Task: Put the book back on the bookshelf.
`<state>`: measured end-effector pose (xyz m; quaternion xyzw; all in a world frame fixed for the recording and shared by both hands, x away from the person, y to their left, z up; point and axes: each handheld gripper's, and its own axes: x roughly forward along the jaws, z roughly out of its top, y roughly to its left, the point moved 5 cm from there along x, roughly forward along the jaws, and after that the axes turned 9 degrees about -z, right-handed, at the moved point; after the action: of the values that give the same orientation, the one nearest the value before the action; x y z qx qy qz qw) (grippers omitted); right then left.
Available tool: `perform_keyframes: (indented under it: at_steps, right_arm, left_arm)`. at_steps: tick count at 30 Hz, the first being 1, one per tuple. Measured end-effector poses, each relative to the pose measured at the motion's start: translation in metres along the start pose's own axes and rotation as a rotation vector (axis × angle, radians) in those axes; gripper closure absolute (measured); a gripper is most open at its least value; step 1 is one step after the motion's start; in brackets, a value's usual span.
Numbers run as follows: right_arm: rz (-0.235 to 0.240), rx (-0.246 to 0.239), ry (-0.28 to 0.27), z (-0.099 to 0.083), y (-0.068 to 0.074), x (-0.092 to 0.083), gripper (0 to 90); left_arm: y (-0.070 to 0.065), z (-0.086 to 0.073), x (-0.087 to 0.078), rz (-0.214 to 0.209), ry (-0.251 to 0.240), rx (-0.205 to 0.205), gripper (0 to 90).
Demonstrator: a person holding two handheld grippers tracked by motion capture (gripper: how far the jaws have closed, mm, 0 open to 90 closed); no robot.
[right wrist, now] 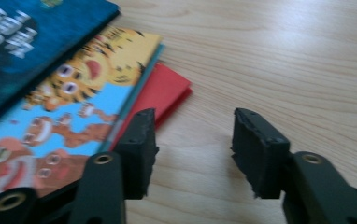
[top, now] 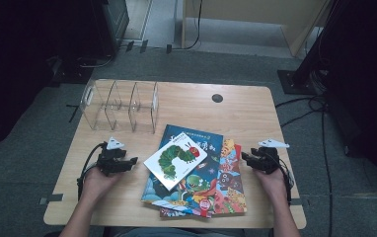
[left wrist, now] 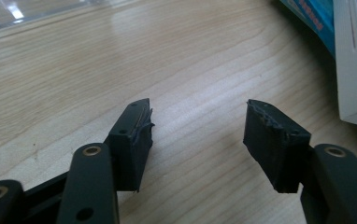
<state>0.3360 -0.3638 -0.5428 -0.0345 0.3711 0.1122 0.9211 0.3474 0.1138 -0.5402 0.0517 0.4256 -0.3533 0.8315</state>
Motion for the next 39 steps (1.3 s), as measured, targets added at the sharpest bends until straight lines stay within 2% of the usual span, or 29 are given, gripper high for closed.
perform_keyframes:
  at_steps: [1,2,3,7,8,10,11,14,17,19,23,28,30,34,39]
  right_arm:
    - [0.012,0.003,-0.007,0.001,0.002,-0.002,53.4]
    - [0.019,-0.002,-0.008,0.003,0.006,-0.005,58.7]
    - [0.024,-0.008,-0.008,0.005,0.008,-0.007,60.7]
    - [0.053,-0.026,-0.011,0.009,0.017,-0.012,70.8]
    - [0.053,-0.026,-0.011,0.009,0.017,-0.012,70.8]
    - [0.067,-0.03,-0.008,0.012,0.023,-0.015,78.2]
    - [0.067,-0.03,-0.008,0.012,0.023,-0.015,78.2]
    - [0.094,-0.029,-0.001,0.016,0.032,-0.019,86.3]
    - [0.102,-0.04,0.003,0.018,0.038,-0.021,89.9]
    - [0.111,-0.047,0.01,0.019,0.043,-0.021,90.0]
    - [0.16,-0.058,0.008,0.024,0.059,-0.023,90.0]
    - [0.189,-0.078,0.009,0.031,0.07,-0.021,90.0]
    - [0.207,-0.103,0.015,0.036,0.081,-0.018,90.0]
    - [0.221,-0.12,0.012,0.042,0.09,-0.015,90.0]
    - [0.251,-0.138,0.03,0.045,0.105,-0.006,90.0]
  left_arm:
    - [-0.001,0.001,-0.001,-0.016,0.01,-0.001,46.7]
    - [-0.003,0.003,-0.003,-0.041,0.015,-0.019,49.9]
    - [-0.004,0.004,-0.004,-0.049,0.015,-0.023,51.4]
    - [-0.006,0.011,-0.01,-0.053,0.019,-0.031,50.4]
    - [-0.006,0.011,-0.01,-0.053,0.019,-0.031,49.1]
    - [-0.006,0.014,-0.012,-0.056,0.017,-0.031,48.0]
    - [-0.006,0.016,-0.012,-0.063,0.016,-0.039,48.0]
    - [-0.006,0.021,-0.016,-0.063,0.018,-0.035,50.4]
    - [-0.005,0.027,-0.018,-0.069,0.019,-0.026,53.5]
    - [-0.004,0.031,-0.019,-0.079,0.024,-0.028,55.5]
    - [-0.005,0.038,-0.019,-0.113,0.051,-0.045,66.2]
    - [-0.012,0.043,-0.016,-0.138,0.07,-0.01,70.7]
    - [-0.016,0.046,-0.013,-0.153,0.089,0.01,74.5]
    - [-0.018,0.05,-0.01,-0.174,0.079,0.006,78.4]
    - [-0.023,0.05,-0.006,-0.194,0.091,0.026,82.7]
